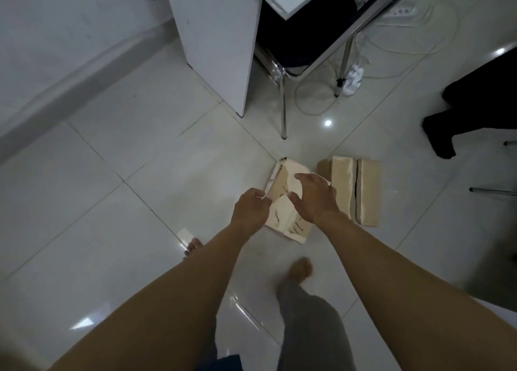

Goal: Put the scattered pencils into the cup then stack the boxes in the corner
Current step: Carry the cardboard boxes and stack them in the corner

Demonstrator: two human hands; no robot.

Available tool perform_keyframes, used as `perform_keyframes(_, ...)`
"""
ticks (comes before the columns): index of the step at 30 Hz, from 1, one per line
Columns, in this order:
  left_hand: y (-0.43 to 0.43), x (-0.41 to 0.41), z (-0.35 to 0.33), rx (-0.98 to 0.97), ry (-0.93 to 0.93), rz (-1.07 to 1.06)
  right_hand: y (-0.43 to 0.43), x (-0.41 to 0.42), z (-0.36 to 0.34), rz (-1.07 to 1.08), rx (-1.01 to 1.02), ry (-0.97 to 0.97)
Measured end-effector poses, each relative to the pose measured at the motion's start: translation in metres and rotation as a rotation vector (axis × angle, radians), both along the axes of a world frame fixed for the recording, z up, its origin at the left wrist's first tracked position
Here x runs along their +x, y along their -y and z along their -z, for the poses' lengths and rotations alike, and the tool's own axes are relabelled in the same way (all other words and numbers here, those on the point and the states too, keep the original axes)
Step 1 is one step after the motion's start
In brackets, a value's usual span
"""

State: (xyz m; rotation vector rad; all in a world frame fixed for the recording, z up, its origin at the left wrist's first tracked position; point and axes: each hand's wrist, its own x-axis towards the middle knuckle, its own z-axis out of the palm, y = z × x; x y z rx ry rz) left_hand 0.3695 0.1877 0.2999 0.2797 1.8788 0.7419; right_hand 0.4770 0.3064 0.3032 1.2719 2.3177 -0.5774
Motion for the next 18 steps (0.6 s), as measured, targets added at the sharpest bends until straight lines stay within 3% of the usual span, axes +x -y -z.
perform_keyframes(5, -0.018, 0.026, 0.070, -0.076, 0.043, -0.224, -0.041, 0.020, 0.071, 0.024, -0.047, 0.009)
perform_keyframes(9, -0.032, 0.065, 0.144, -0.160, 0.068, -0.474, -0.076, 0.045, 0.149, -0.099, -0.101, 0.069)
perform_keyframes(18, -0.060, 0.152, 0.287, -0.347, 0.339, -0.812, -0.139, 0.097, 0.291, -0.271, -0.085, 0.122)
